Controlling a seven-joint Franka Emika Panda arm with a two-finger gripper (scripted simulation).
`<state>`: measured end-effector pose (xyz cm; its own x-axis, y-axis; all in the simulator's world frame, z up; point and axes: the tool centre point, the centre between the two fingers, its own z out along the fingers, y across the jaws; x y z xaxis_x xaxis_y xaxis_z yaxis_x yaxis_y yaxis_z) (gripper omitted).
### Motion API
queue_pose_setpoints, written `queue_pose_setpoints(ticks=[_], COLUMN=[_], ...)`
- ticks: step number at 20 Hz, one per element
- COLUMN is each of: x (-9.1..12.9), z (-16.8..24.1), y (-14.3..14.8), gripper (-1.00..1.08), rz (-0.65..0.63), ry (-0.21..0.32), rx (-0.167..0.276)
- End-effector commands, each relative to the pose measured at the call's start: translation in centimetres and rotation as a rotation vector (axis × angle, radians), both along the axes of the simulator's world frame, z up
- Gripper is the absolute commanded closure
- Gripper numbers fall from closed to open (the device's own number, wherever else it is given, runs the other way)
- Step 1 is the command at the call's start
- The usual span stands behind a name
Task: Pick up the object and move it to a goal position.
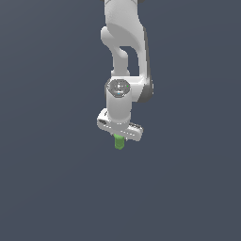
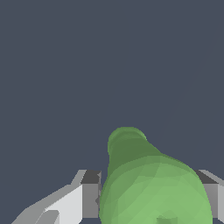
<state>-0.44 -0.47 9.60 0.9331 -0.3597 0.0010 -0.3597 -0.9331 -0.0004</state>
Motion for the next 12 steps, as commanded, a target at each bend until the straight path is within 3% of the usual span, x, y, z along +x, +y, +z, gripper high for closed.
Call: queue_pose_setpoints(ticks=[1,12], x=[0.0,-0.8], z=[-0.1,1.2], y=[0.0,0.6], gripper=[1.08,1.08], rz=[0.000,0.000], ry=[0.001,0.000], rx=[0.000,0.000])
